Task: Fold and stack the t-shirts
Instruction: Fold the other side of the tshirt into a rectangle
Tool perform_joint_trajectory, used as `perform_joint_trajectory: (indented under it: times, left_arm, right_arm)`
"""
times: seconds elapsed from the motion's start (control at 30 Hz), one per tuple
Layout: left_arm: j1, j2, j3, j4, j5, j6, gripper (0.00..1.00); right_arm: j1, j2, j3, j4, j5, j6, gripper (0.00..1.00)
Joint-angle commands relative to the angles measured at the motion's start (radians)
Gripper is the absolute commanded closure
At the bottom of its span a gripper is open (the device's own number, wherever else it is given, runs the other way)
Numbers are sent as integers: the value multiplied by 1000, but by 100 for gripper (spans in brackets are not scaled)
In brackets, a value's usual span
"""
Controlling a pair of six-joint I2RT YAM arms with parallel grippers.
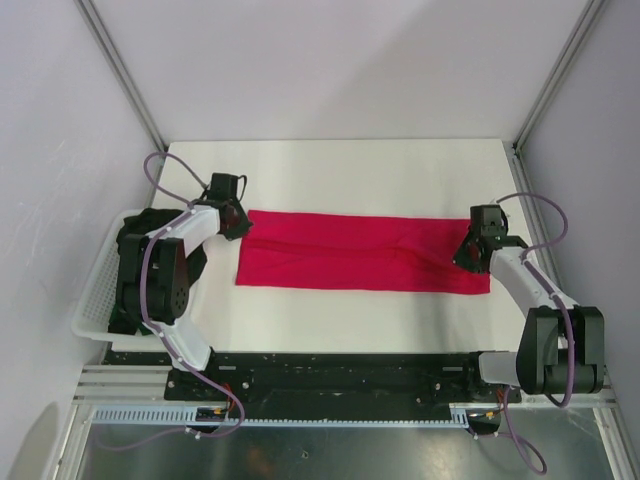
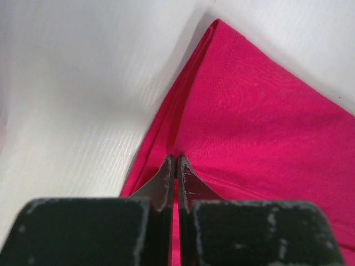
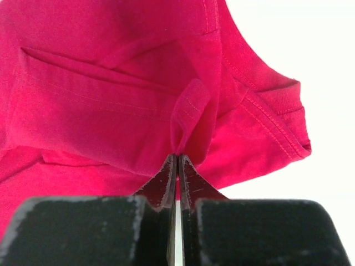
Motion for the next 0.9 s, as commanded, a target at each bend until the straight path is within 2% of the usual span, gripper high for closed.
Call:
perform_joint_trajectory:
  times: [0.0,0.13,0.23,0.37,0.5,0.67,0.87]
  left_arm:
    - [4,5,12,11,-31,29,96]
    - [5,-3,2,11,-34,31,62]
    - [6,-32,10,11,-32,37,47]
    - [5,-77,22,10,-6,43,44]
    - [-4,-127,14,11,42,51,44]
    - [-21,-212,-47,11,89,75,43]
    - [-26,-280,-107,10,144,90,43]
  right_arm:
    - [-1,26,-7,56,-13,13,92]
    - [-8,0,7,50,-15,3,72]
    - [17,-33,47,33,5,-10,62]
    - [78,10,110,64,26,-39,59]
    - [130,163,178,137,34,-71,59]
    - [154,320,270,194,38,-90,58]
    - [182,424,347,208,52,-96,55]
